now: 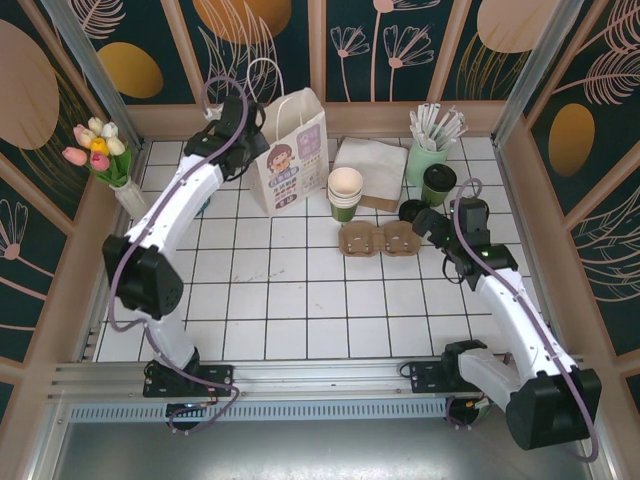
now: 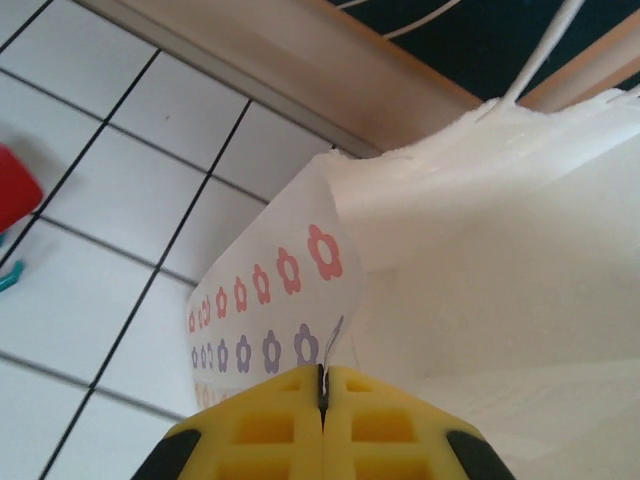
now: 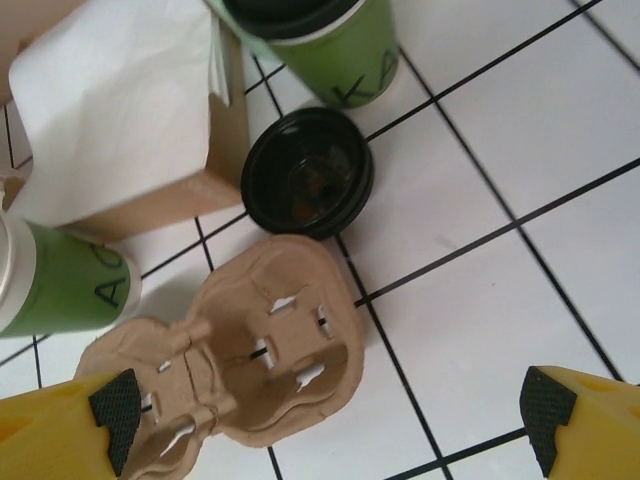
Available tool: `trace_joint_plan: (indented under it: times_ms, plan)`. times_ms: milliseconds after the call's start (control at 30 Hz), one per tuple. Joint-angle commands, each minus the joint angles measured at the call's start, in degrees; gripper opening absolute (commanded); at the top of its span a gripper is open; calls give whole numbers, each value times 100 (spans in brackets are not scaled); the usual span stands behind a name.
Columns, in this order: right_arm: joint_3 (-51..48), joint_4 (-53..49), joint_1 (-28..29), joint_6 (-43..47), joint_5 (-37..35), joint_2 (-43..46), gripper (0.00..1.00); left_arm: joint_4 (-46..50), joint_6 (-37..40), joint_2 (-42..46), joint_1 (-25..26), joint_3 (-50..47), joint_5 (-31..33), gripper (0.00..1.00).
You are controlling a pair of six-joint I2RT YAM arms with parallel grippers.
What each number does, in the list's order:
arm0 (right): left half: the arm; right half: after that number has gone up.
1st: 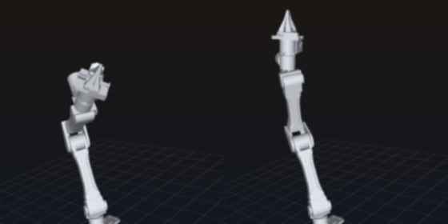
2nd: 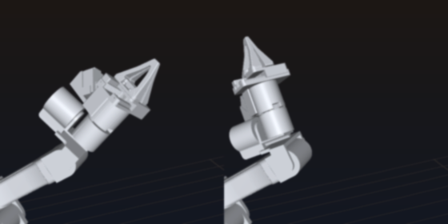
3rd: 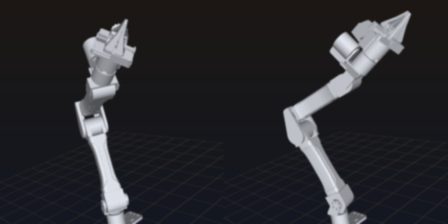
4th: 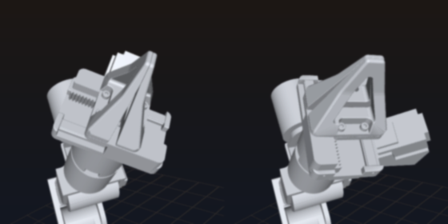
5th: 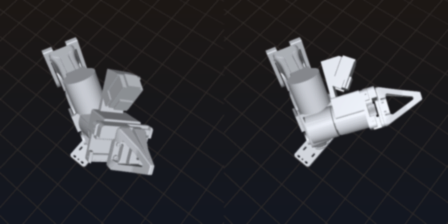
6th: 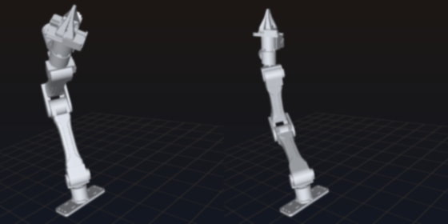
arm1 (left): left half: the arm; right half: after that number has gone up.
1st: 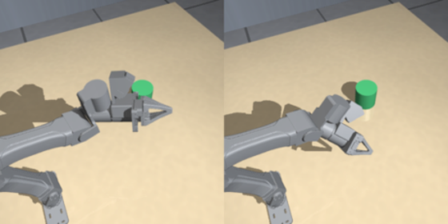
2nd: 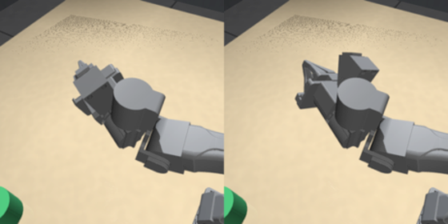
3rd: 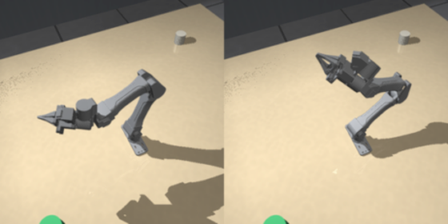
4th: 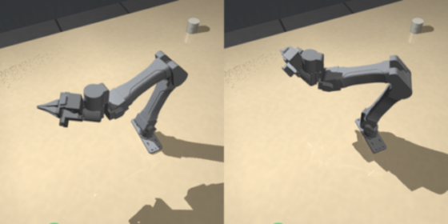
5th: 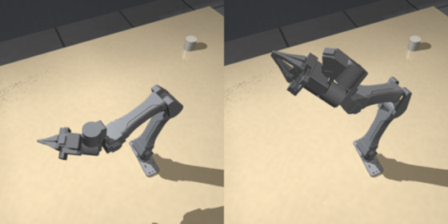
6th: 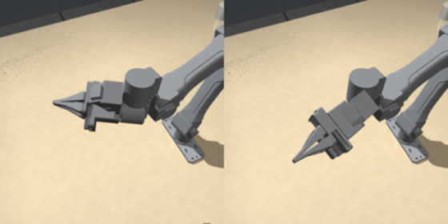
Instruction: Pack the takeout coffee
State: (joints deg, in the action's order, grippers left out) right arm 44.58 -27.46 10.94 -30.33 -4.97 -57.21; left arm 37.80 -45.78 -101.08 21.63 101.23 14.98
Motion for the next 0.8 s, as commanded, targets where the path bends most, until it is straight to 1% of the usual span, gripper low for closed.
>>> trace_joint_plan:
  times_ms: [0,33,67,133,200,300,433,567,667,767]
  plan:
    - [130,-98,207,269,321,-235,99,106,314,777,-45,-572,-301,0]
    - [110,-32,237,334,382,-285,99,107,384,992,-43,-807,-407,0]
    - [78,96,244,468,804,-336,99,143,403,1209,-44,-1020,-426,0]
    - [34,358,283,705,1320,-478,99,202,432,1565,-38,-1385,-434,0]
    - [134,415,342,861,1465,-737,99,275,477,1896,-45,-1670,-496,0]
    - [476,226,484,945,1244,-1322,96,315,499,2415,-45,-2094,-730,0]
    - [790,69,849,611,481,-2083,94,615,500,2961,-42,-2450,-1006,0]
    - [1148,35,1289,954,482,-2600,94,980,585,3415,-43,-2626,-1306,0]
    - [1374,-156,1363,1004,497,-3043,97,1363,583,3628,-45,-2690,-1497,0]
    - [1531,-304,1414,865,440,-3433,97,1265,393,3848,-39,-2949,-1974,0]
